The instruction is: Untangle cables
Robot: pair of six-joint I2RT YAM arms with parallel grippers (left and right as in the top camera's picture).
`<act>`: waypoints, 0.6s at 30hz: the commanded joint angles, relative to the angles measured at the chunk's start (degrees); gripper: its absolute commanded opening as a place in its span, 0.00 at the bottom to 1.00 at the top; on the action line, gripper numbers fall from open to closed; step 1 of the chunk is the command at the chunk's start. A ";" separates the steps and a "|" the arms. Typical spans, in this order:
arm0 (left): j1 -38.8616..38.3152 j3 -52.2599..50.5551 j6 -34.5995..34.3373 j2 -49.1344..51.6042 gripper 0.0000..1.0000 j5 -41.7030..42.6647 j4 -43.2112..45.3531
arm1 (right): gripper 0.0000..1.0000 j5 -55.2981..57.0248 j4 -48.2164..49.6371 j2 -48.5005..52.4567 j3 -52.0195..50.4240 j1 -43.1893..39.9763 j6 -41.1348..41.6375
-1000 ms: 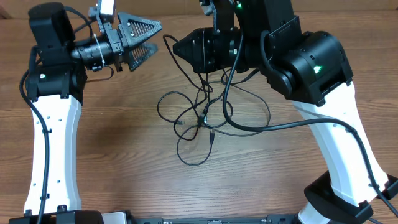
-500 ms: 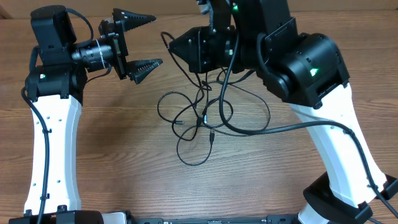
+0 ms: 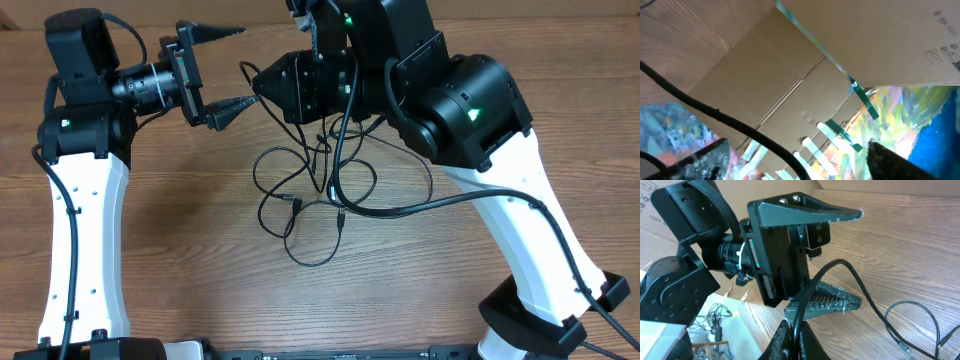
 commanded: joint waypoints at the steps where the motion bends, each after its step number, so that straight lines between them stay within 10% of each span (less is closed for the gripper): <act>1: 0.35 0.50 -1.66 0.07 0.69 1.22 0.26 | 0.04 0.09 1.07 -0.11 0.39 1.46 0.22; 18: 0.35 0.48 -1.14 0.07 0.18 -0.02 0.24 | 0.04 -1.18 4.57 -0.22 0.52 3.10 0.20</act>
